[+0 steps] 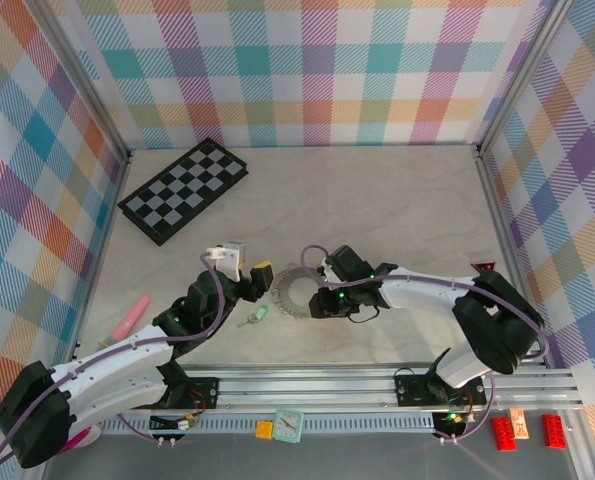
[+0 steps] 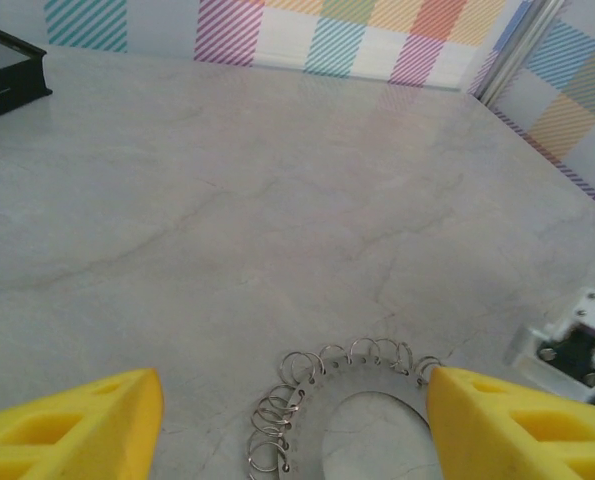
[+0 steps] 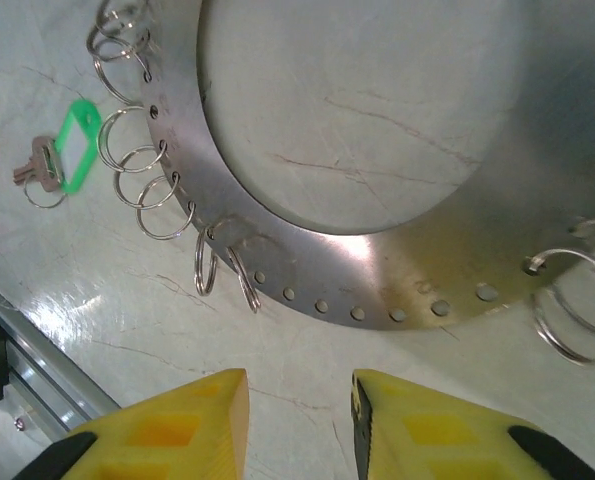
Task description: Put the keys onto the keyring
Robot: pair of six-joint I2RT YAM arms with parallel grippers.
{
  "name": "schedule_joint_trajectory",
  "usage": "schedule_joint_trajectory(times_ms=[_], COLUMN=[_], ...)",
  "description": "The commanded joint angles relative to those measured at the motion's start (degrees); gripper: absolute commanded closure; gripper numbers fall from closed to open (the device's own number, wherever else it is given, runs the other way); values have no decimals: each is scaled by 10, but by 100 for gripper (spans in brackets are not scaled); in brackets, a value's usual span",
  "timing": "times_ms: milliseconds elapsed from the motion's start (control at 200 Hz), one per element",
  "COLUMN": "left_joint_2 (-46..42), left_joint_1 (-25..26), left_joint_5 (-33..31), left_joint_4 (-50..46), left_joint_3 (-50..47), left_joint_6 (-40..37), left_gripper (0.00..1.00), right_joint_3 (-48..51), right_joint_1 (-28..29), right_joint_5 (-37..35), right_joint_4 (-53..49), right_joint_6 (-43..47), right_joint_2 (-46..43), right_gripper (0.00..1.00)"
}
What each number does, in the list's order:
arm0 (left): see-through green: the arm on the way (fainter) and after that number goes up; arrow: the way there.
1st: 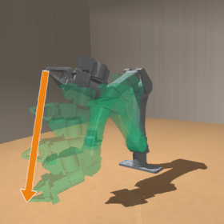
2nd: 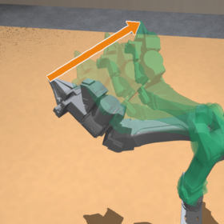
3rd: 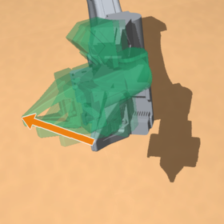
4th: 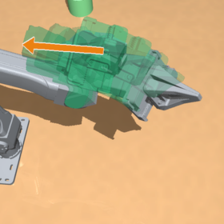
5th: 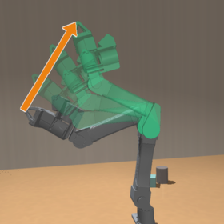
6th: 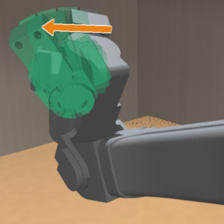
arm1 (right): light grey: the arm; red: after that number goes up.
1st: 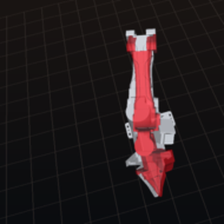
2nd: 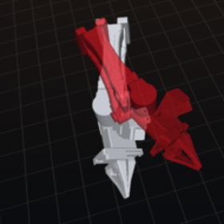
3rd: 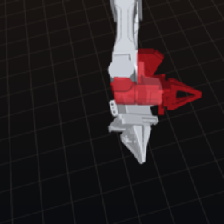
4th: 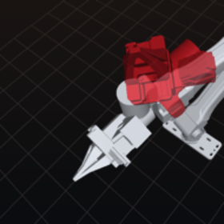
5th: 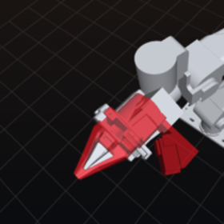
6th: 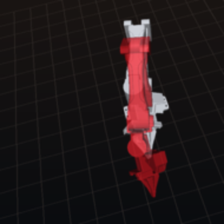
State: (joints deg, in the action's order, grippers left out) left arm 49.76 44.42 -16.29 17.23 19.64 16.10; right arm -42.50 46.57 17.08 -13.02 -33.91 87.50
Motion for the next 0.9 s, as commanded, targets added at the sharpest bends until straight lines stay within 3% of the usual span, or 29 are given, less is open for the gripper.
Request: schedule_joint_trajectory(times_ms=[0, 265, 545, 895], left_joint_2=[-10, -3, -11, -13], left_joint_1=[-5, -5, -5, -5], left_joint_5=[5, -1, -9, -11], left_joint_4=[22, 29, 31, 30], left_joint_3=[-8, -9, -12, -13], left_joint_6=[20, 19, 19, 18], left_gripper=[31, 31, 31, 31], right_joint_3=[-28, -45, -51, -63], right_joint_1=[8, 19, 23, 28], right_joint_5=[28, 37, -12, 18], right_joint_4=[17, 26, 8, 30], right_joint_6=[0, 7, 9, 12], right_joint_2=[19, 52, 64, 86], right_gripper=[68, 73, 76, 78])
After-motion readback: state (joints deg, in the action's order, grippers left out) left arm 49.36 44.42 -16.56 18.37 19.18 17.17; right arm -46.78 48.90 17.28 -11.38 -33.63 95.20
